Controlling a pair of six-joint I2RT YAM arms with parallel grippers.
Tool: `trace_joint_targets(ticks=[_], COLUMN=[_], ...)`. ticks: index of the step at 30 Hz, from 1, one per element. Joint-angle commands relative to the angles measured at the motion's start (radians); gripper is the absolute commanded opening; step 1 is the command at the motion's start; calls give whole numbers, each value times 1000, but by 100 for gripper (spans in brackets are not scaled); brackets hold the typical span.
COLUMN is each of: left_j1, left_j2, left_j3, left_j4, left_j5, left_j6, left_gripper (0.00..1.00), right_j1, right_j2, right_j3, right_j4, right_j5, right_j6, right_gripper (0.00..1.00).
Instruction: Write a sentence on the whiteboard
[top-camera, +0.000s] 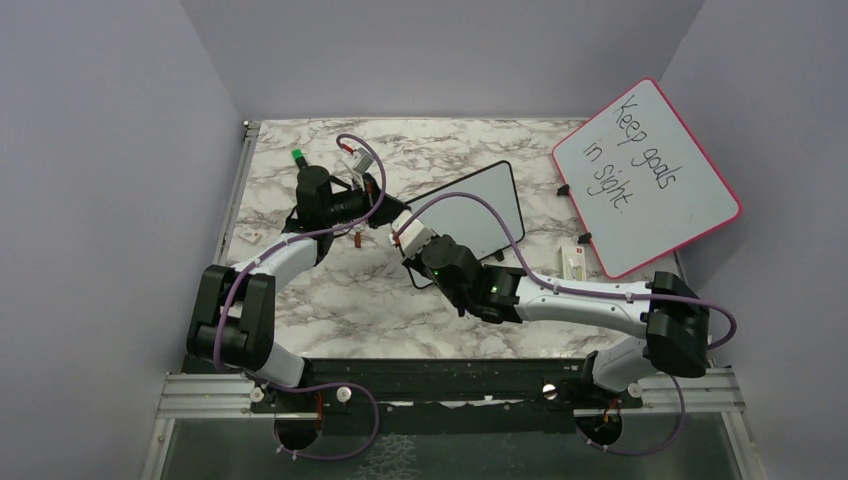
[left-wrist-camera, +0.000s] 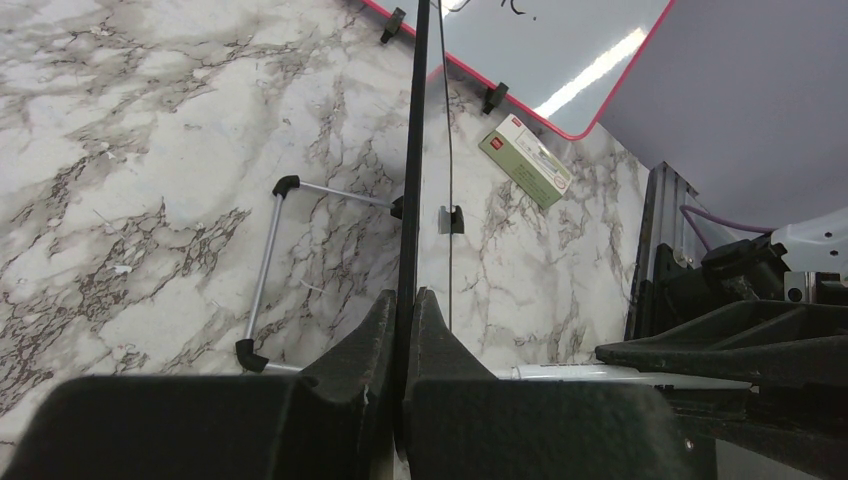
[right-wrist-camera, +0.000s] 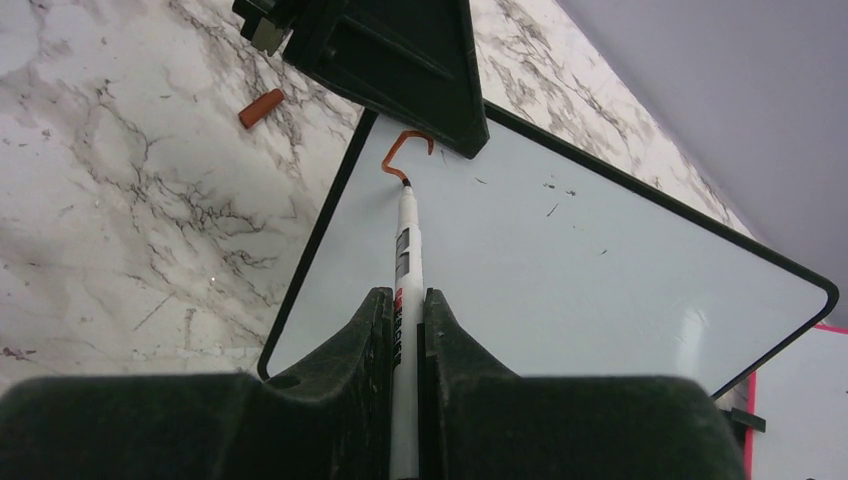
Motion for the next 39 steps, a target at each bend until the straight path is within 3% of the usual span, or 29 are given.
trace_joint_targets(ticks=[1,18,39], left_j1=[-9,-9,-8], left_j2=[33,38,40], left_j3=[-13,-9,-11], left_j4=[-78,-79,-79], left_j5=[-31,-30,-30], left_j6=[27,25,27], left_gripper=[0,0,0], right_j1=[2,2,2], right_j2=[-12,-16,-41], right_j3=[-2,11,-5], right_j4=[-59,-101,-9], right_j5=[34,-100,-94], right_j6=[22,66,92], right_gripper=[1,1,1])
